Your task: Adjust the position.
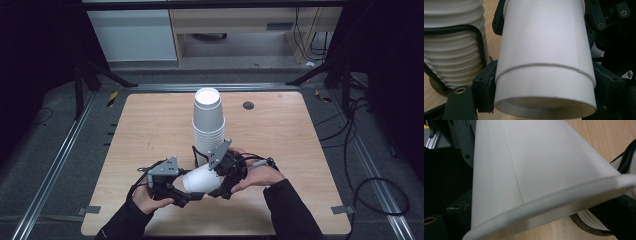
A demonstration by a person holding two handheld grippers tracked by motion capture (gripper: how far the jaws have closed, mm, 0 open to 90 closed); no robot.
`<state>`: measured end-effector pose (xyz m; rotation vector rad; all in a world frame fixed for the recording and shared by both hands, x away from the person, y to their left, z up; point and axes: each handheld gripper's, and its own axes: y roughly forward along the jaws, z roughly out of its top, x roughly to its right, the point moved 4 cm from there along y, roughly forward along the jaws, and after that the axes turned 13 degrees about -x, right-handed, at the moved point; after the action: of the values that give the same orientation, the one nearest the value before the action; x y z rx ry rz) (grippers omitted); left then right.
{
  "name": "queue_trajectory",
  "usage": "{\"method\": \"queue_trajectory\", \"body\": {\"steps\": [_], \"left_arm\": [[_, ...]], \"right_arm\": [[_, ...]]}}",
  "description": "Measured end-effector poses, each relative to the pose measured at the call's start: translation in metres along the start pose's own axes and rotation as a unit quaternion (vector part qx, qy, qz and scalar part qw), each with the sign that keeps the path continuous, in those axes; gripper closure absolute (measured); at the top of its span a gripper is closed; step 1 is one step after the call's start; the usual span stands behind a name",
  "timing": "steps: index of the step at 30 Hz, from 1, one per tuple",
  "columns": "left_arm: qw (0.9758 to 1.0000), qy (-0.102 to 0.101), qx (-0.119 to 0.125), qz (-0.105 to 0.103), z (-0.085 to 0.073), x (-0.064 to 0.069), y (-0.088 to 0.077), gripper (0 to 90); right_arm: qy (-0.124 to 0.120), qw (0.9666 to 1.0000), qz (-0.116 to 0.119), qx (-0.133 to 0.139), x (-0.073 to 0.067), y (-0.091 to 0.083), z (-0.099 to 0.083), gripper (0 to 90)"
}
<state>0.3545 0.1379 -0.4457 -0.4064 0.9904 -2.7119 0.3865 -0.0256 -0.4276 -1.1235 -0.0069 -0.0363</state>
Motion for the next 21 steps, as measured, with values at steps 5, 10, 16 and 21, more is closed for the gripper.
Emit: {"method": "queue_trajectory", "body": {"steps": [5,10,16,21], "left_arm": [[1.0000,-0.002,0.009,-0.004,0.001,0.000,-0.002,20.9],[0.9999,0.000,0.012,0.006,0.000,-0.003,-0.007,21.0],[0.9998,0.005,0.018,0.009,-0.001,-0.004,-0.008,20.9],[0.9996,0.006,0.023,0.011,-0.003,-0.006,-0.011,20.9]], "right_arm": [[-0.002,0.9999,0.000,0.013,0.001,-0.003,0.000,4.3],[0.016,0.9995,-0.003,0.027,0.003,-0.009,-0.002,1.8],[0.039,0.9973,-0.012,0.061,0.005,-0.026,-0.008,1.1],[0.056,0.9943,-0.013,0.089,0.003,-0.036,-0.018,0.8]]}}
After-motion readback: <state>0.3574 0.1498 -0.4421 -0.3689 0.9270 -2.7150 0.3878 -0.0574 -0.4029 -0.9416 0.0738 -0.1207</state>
